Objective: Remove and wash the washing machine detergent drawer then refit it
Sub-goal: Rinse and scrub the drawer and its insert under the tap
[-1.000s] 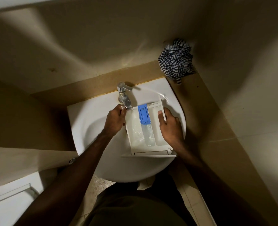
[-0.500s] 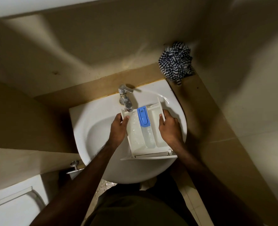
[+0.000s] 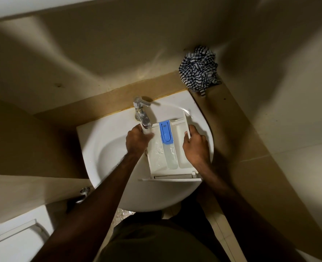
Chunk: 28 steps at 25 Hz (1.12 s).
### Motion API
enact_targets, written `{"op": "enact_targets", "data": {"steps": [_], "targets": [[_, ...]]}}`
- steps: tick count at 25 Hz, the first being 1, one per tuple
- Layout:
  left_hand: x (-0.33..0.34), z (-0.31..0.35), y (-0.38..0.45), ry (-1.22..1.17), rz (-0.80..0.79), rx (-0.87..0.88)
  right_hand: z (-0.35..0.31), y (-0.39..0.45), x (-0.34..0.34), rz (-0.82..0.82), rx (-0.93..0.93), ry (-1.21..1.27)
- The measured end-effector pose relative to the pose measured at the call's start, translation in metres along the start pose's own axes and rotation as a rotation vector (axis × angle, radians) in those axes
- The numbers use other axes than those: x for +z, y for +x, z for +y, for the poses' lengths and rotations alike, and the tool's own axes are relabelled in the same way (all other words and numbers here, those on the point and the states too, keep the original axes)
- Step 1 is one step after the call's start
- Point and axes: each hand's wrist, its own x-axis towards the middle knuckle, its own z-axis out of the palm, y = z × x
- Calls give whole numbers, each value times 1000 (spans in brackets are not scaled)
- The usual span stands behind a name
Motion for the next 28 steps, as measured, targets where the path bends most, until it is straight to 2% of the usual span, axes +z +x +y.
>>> {"op": "enact_targets", "data": {"steps": [3,8,12,14,17,20,24,28], "targets": [[-6,-1,1,-2,-109,-9,1,1,0,-9,2,5],[-32,0,28,199,-227,1,2,1,1,-21,-11,-2],[-53,7,46,145,-357,16,3,1,4,-33,-34,-5],[-46,5,38,26,-317,-46,3,1,6,-20,-29,-6],[-12,-13,8,-164,-149,-200,3,2,7,-7,-13,0],[17,-20,-14,-381,-99,-346,5,2,10,-8,-7,19],[19,-19,-21,-161,28,-99,7,6,10,-29,23,84],[0,-24,-20,160,45,57,4,6,18,-30,26,114]]}}
